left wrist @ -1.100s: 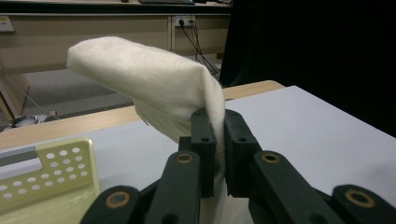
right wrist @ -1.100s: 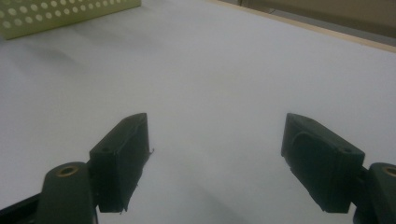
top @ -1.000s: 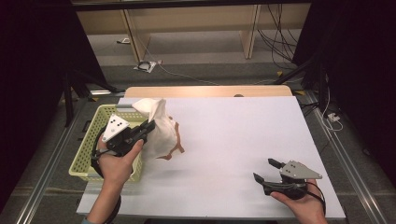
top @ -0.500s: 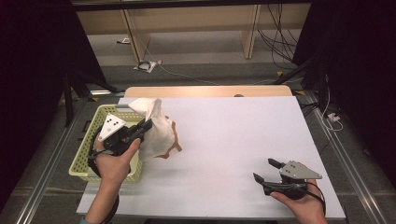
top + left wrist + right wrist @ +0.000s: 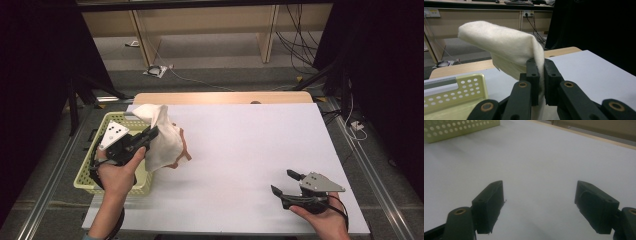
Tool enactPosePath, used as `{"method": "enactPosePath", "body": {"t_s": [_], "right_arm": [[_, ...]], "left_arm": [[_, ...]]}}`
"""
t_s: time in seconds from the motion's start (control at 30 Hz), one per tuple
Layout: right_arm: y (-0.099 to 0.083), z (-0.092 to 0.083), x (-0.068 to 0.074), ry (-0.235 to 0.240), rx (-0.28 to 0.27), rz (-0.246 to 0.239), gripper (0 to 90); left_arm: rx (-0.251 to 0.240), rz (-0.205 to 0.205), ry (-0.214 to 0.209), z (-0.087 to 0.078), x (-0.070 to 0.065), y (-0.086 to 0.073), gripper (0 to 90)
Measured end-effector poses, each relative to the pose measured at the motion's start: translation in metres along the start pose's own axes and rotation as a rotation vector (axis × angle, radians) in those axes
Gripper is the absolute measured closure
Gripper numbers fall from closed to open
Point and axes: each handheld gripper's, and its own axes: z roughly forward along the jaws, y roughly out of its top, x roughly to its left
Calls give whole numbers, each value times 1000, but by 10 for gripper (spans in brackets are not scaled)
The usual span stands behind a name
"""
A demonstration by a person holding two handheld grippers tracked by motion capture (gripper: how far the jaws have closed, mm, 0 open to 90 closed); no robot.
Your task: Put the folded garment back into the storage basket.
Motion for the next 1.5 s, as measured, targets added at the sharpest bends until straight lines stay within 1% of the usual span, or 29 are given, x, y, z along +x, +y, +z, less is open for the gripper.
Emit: {"method": "enactPosePath", "body": {"t_s": [0.13,0.23,0.67,0.73,0.87,0.97,1.5], "right_arm": [[0,0,0,0,-7,-2,241],[0,0,0,-1,3,-4,241],[0,0,0,-2,1,-4,241],[0,0,0,-2,11,-5,241],[0,0,0,-4,13,-2,241],[0,1,0,-1,4,0,241],[-1,1,-1,-3,4,1,240]], "left_arm": [[1,2,10,-1,3,0,838],[2,0,14,-1,4,-1,839],[-7,-7,28,-4,10,1,838],[-9,-8,29,-4,11,1,838],[-11,-10,35,-5,13,1,838],[-11,-11,40,-6,15,1,838],[-25,-22,61,-11,23,4,839]]}}
